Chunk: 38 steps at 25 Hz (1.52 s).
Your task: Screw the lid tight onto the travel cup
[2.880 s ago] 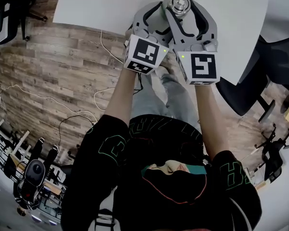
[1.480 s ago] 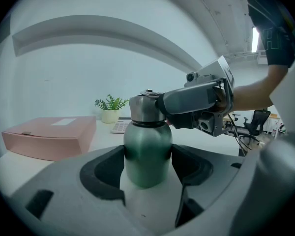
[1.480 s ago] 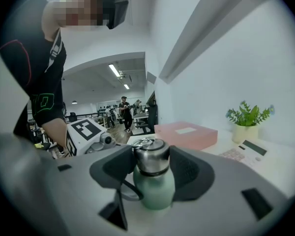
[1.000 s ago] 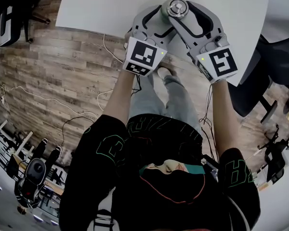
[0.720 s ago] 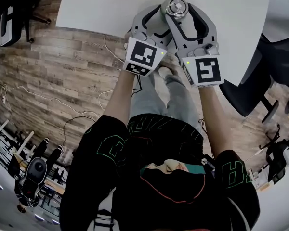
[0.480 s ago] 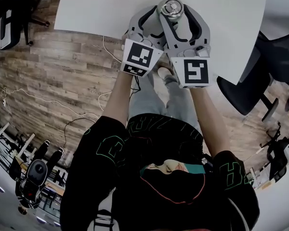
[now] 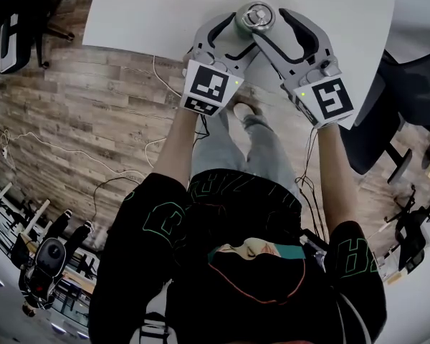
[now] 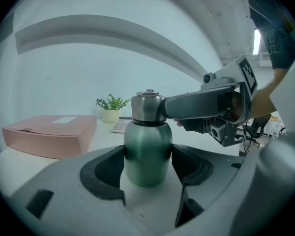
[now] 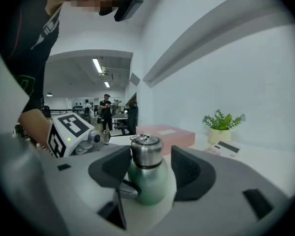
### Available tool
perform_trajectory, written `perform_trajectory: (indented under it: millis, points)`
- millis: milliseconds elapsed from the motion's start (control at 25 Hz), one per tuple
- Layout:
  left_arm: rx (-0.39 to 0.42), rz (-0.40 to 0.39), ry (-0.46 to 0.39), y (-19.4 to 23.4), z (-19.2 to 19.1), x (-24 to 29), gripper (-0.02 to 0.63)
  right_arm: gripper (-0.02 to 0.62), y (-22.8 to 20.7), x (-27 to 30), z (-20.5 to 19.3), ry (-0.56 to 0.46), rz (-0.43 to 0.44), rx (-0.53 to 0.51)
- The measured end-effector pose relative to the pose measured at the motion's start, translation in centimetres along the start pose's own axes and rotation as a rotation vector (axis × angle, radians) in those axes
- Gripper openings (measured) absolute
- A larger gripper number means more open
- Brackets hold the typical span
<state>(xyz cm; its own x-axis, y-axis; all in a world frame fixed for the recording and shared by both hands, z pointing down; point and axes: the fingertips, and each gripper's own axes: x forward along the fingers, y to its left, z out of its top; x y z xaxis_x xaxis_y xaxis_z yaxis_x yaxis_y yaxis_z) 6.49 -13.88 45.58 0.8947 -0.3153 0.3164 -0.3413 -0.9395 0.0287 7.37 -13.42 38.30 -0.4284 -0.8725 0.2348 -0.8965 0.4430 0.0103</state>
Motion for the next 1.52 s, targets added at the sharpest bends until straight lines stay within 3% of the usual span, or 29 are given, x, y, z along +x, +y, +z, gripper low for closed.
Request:
perform_trajectory:
  millis: [320,480,840,1040,1360,1520]
  points:
    - [-0.003,-0.010,0.000,0.0,-0.2,0.1,0.311,0.282,1.1,1.6,0.8,0.068,0.315,-0.096]
    - [-0.003,-0.013,0.002,0.0,-0.1,0.1,0.311,0.263,1.4,1.9,0.8,0.096,0.354,-0.120]
    - [-0.006,-0.011,-0.003,0.0,-0.1,0.1,0.311,0.242,0.9,1.9,0.8,0.051,0.231,-0.085]
    - [-0.007,-0.009,-0.002,-0.1,-0.1,0.1,0.311,0.242,0.8,1.8,0.8,0.029,0.069,-0.086]
    - [-0.007,-0.004,-0.002,-0.1,0.0,-0.1,0.311,0.242,0.4,1.5,0.7,-0.035,-0.270,0.017]
    - [-0.009,-0.002,-0.004,-0.1,0.1,-0.2,0.311,0.244,0.4,1.4,0.9,-0.040,-0.325,0.044]
